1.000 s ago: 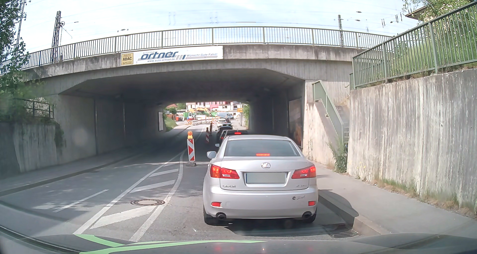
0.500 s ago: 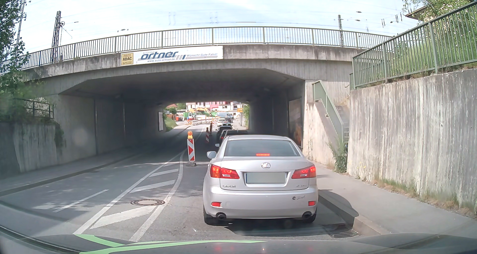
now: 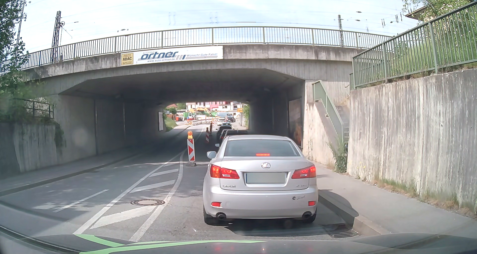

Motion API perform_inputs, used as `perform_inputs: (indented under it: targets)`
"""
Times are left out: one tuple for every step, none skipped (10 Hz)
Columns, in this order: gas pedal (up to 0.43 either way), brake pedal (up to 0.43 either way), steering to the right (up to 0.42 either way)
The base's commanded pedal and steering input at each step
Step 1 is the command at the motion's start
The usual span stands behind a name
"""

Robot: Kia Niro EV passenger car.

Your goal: Follow the waypoints while adhering to traffic rules and regulations

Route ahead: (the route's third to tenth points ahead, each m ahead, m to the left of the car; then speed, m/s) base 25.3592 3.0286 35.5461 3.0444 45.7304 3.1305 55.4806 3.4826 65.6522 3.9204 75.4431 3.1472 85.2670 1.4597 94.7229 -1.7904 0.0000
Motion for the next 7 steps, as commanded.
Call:
perform_inputs:
  targets:
    - [0.0,0.341,-0.003]
    - [0.0,0.341,-0.003]
    - [0.0,0.341,-0.003]
    - [0.0,0.341,-0.003]
    - [0.0,0.341,-0.003]
    - [0.0,0.341,-0.003]
    - [0.0,0.341,-0.003]
